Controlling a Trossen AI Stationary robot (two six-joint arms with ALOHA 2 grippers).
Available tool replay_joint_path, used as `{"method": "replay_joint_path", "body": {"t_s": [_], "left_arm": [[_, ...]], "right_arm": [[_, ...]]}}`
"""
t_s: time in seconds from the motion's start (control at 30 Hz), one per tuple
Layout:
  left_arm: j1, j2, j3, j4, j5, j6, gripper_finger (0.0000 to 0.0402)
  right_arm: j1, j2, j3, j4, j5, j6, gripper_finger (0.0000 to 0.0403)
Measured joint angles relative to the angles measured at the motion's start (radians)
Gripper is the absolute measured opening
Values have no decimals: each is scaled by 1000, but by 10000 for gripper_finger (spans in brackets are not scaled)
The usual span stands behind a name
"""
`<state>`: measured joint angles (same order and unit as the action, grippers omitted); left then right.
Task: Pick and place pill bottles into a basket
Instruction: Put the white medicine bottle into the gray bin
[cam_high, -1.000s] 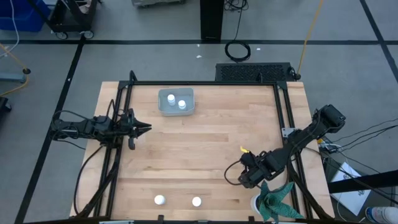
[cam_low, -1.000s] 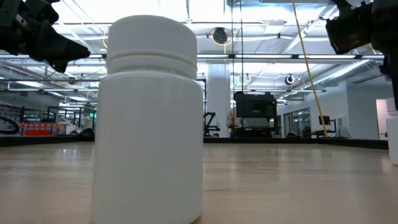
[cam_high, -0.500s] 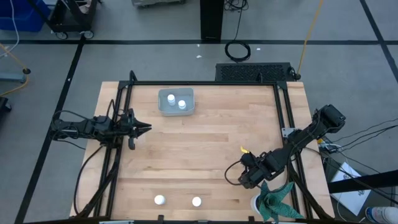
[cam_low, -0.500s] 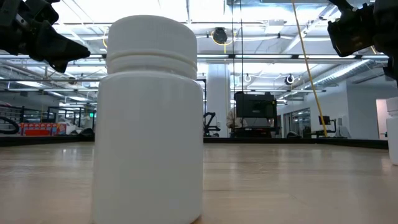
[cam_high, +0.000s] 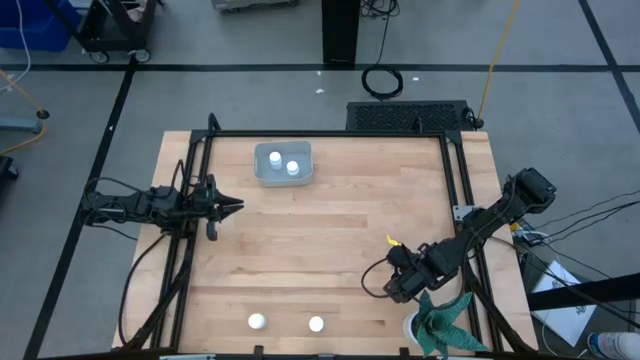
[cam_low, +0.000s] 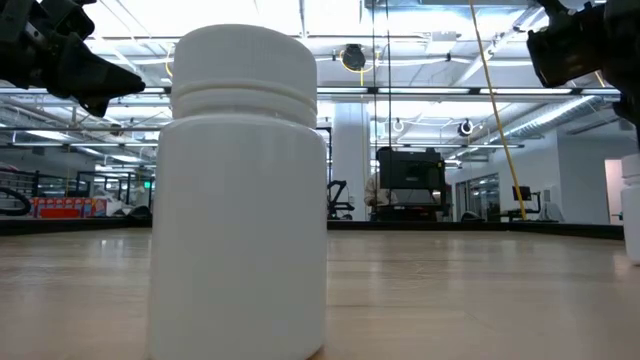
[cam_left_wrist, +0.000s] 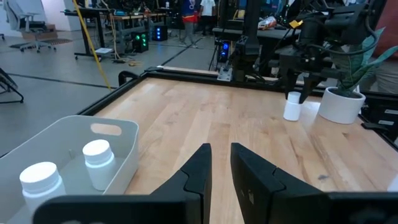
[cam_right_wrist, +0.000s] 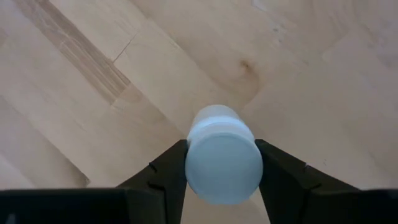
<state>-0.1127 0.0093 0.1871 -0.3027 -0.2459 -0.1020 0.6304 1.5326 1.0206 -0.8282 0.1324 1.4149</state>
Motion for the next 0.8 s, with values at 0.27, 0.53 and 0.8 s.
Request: {"method": "replay_joint_path", "body": {"t_s": [0.27,0.53,0.8], "left_arm": [[0,0,0,0,0,2,67],[0,0,0,0,0,2,67],[0,0,0,0,0,2,67]], "right_arm": [[-26,1,-1,0,34,-45,154],[-85,1,-1,2,89,-141,152],[-142,-1,-1,20,134,-249,152]]}}
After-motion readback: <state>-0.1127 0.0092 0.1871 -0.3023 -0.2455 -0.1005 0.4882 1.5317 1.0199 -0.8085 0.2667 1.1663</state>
